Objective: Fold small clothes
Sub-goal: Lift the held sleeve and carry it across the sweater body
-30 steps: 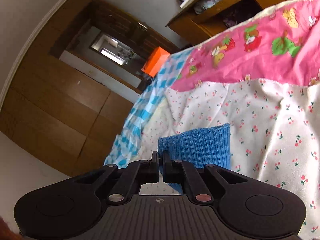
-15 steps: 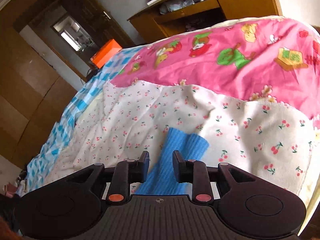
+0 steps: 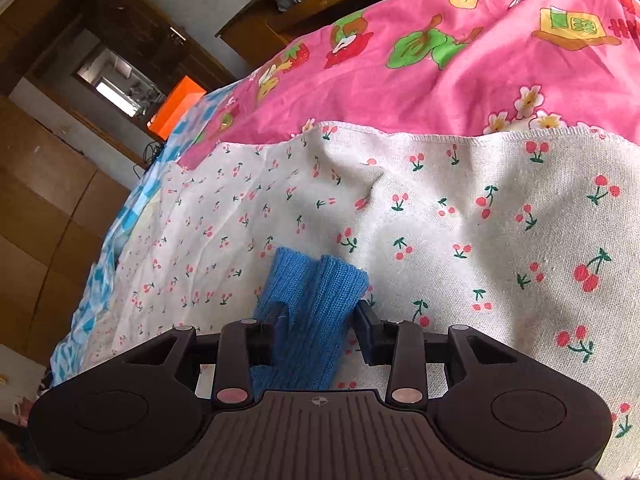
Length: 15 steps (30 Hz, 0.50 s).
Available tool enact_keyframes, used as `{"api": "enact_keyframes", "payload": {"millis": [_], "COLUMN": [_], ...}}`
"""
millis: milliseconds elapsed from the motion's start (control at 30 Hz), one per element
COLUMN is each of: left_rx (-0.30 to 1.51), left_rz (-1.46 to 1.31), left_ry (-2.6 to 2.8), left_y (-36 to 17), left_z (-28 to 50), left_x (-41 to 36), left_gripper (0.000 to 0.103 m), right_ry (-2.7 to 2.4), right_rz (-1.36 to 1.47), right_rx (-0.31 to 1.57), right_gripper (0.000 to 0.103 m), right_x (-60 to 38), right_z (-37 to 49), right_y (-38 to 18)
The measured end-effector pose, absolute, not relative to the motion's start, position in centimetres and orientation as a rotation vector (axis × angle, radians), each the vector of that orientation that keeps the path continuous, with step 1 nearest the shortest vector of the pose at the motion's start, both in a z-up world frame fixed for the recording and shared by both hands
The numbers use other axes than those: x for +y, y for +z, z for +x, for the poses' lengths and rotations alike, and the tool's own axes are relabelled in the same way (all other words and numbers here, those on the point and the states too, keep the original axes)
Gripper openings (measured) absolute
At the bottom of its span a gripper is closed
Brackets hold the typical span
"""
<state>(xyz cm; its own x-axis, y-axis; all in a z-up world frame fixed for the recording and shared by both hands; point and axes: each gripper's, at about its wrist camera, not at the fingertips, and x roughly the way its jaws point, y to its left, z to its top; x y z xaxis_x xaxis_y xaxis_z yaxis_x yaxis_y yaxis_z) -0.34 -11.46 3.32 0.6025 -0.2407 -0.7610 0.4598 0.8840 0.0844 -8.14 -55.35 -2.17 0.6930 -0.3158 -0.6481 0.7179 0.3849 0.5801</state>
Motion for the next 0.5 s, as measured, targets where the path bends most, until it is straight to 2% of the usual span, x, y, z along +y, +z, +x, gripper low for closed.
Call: {"api": "enact_keyframes", "payload": {"millis": [33, 67, 300, 400, 500], "left_rx": [0.837, 0.841, 0.832, 0.816, 0.796], "left_rz": [0.271, 0.256, 0.198, 0.203, 0.185], "left_ry": [-0.400, -0.391, -0.360, -0.350, -0.299], "left_y": [3.3, 3.4, 3.7, 4.1, 4.4], "left_z": [-0.3, -0.4, -1.5, -2.0, -2.7], "left_x": [-11.1, -10.7, -6.6, -3.8, 0.0], "left_gripper": [0.103, 0.103, 0.103, 0.103, 0.103], "right_ry": [-0.682, -0.665, -0.307, -0.103, 0.044], "right_rz": [0.951, 0.939, 0.831, 0.734, 0.577], "right_rx": [0.483, 0.479, 0.406, 0.433, 0.516], "right_gripper": [0.016, 0.013, 0.011, 0.011, 0.011], "right_x": [-55.1, -54.7, -45.2, -37.0, -28.9], "right_z": [-8.0, -8.1, -8.0, -6.9, -4.9], "right_y": [-1.8, -1.2, 6.7, 9.3, 9.3]}}
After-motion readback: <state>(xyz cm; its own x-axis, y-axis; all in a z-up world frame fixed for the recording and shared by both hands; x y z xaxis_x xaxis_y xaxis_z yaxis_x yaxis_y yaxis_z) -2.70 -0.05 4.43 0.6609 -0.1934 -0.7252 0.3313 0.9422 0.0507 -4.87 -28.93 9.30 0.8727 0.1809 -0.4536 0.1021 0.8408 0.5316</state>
